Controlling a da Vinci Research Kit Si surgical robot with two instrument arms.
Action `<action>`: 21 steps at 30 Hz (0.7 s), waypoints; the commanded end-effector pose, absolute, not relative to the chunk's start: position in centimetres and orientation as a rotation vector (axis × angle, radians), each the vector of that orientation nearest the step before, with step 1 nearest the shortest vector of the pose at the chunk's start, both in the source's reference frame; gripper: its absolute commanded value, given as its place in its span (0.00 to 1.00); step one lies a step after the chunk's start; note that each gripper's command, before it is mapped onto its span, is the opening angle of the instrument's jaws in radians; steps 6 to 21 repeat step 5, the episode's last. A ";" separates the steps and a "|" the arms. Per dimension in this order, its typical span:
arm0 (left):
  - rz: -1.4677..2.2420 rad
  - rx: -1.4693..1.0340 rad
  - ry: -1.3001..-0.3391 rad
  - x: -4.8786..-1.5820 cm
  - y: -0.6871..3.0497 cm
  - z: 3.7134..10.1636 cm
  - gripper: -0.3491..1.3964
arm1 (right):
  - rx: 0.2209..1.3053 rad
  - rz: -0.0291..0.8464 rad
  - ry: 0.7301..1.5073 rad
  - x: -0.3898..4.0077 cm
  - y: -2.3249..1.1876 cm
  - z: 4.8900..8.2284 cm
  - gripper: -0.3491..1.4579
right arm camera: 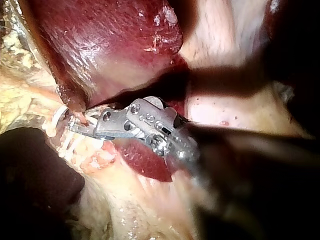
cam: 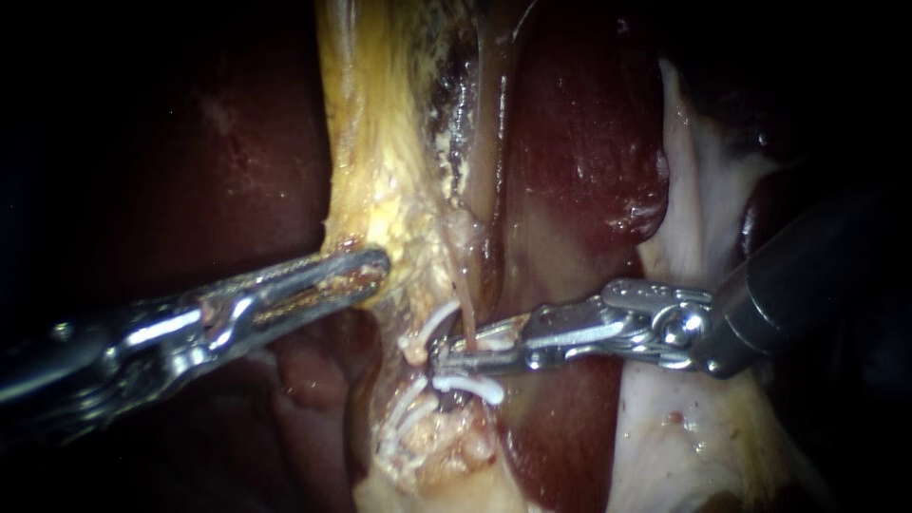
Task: Clipping second clip right tube
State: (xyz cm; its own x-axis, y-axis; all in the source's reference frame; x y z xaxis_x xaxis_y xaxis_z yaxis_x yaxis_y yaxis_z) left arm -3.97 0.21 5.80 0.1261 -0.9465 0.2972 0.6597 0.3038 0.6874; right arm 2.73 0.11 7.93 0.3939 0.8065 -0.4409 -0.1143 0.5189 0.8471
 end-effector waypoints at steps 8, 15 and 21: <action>-1.225 0.443 -0.792 -3.97 0.22 5.80 0.00 | 0.833 0.679 0.997 2.73 0.11 7.93 0.00; -1.225 0.443 -0.792 -3.97 0.22 5.80 0.00 | 0.833 0.679 0.997 2.73 0.11 7.93 0.00; -1.225 0.443 -0.792 -3.97 0.22 5.80 0.00 | 0.833 0.679 0.997 2.73 0.11 7.93 0.00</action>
